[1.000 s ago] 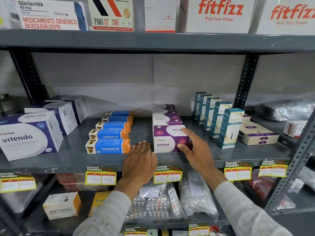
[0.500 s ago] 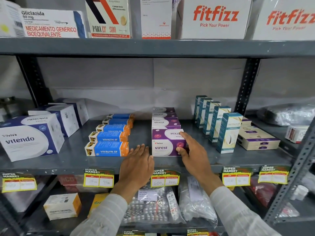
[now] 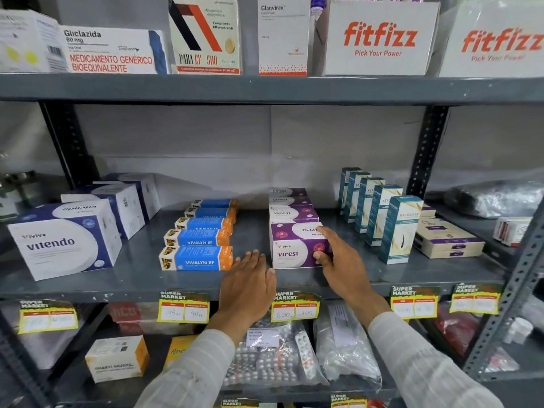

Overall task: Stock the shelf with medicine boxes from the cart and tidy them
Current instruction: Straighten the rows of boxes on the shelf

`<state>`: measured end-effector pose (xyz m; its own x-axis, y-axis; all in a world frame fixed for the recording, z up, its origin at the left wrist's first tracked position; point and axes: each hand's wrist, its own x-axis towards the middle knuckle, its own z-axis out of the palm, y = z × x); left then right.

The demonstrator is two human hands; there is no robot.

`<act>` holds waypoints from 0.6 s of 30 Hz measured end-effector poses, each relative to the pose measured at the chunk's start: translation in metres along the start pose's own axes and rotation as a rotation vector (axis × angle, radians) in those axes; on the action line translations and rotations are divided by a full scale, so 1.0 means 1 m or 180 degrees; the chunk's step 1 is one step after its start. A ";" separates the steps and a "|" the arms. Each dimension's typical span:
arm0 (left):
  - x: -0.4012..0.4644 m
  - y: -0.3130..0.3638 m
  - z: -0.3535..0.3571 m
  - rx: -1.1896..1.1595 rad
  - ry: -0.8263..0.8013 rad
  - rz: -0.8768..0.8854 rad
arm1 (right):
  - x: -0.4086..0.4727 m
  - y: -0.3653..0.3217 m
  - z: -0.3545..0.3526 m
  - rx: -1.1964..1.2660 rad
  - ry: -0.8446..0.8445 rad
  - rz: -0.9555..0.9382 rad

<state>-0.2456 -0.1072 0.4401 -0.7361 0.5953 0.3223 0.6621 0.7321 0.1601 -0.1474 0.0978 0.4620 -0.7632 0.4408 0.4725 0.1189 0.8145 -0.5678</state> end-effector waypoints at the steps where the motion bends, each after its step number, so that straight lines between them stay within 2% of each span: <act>1: 0.000 0.000 -0.002 -0.0036 -0.0020 -0.0002 | -0.001 -0.001 -0.001 -0.0028 -0.0001 0.0010; 3: 0.000 0.001 -0.008 -0.0229 -0.0058 0.0030 | -0.002 -0.004 -0.003 -0.0018 -0.0017 -0.0011; 6: -0.010 -0.008 -0.028 -0.0914 0.0084 0.0141 | -0.008 -0.009 -0.003 0.0046 0.0038 -0.0169; 8: -0.024 -0.028 -0.048 -0.1275 0.0417 0.0178 | -0.013 -0.019 0.000 -0.0156 0.0466 -0.0192; 10: -0.041 -0.066 -0.066 -0.1488 0.0900 0.0005 | -0.017 -0.040 0.007 -0.0314 0.1144 -0.0348; 12: -0.056 -0.117 -0.077 -0.1251 0.1236 -0.0236 | -0.020 -0.074 0.020 -0.0215 0.1409 -0.0803; 13: -0.060 -0.143 -0.080 -0.1049 0.1284 -0.0380 | -0.019 -0.092 0.031 -0.0160 0.1321 -0.1084; 15: -0.066 -0.189 -0.082 -0.0698 0.1150 -0.0650 | -0.017 -0.125 0.057 -0.0206 0.0807 -0.1379; 18: -0.070 -0.230 -0.069 -0.0289 0.0859 -0.0648 | -0.007 -0.155 0.096 -0.0262 0.0023 -0.1095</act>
<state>-0.3371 -0.3402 0.4457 -0.7986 0.3222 0.5084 0.5244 0.7870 0.3250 -0.2213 -0.0676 0.4818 -0.7629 0.1376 0.6317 -0.0935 0.9433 -0.3184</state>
